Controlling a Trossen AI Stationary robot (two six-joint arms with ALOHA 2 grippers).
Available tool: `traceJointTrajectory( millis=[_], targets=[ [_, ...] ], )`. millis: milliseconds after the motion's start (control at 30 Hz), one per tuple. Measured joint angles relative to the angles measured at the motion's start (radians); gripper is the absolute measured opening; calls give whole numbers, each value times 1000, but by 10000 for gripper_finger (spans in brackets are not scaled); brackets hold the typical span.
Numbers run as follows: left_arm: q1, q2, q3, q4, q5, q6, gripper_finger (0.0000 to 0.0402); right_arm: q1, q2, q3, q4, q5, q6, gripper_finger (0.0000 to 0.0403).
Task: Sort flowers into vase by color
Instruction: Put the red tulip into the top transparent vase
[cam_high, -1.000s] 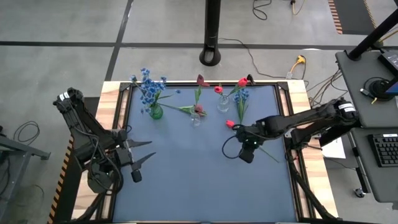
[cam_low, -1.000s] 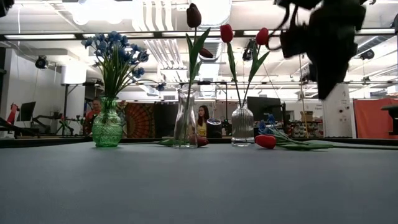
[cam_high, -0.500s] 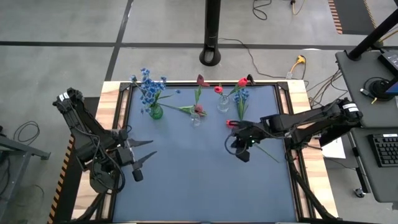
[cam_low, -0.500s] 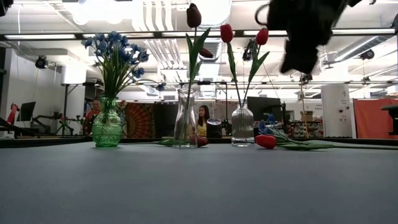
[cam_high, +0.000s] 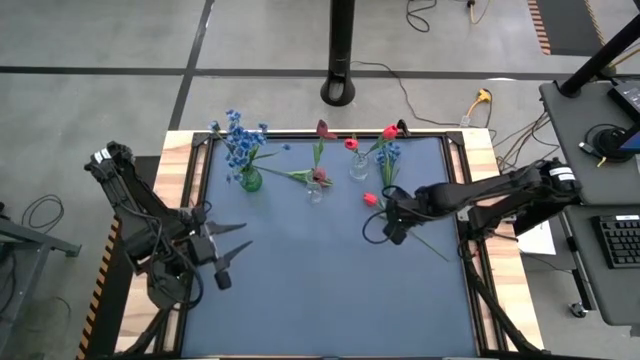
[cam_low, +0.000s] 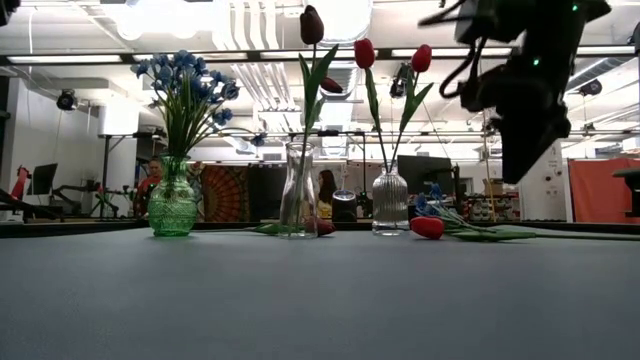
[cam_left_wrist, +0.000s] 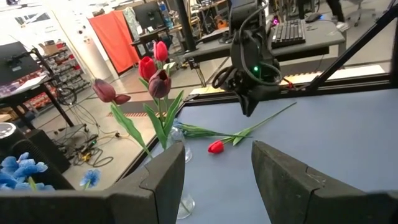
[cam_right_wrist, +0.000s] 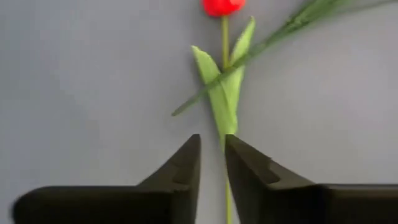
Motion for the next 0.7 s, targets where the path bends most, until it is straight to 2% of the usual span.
traceJointTrajectory(
  millis=[233,400,500,567,700],
  targets=[
    [14,0,0,-18,0,3,169,-19,136,-5,9,-5,-40,167],
    [15,0,0,-22,0,3,169,-21,245,-5,18,-4,-65,203],
    [16,0,0,-23,0,3,169,-24,295,-4,33,-5,-81,202],
    [16,0,0,-23,0,3,169,-27,313,-2,41,-16,-92,187],
    [16,0,0,-23,0,3,169,-32,330,3,62,-71,-130,116]
  ],
)
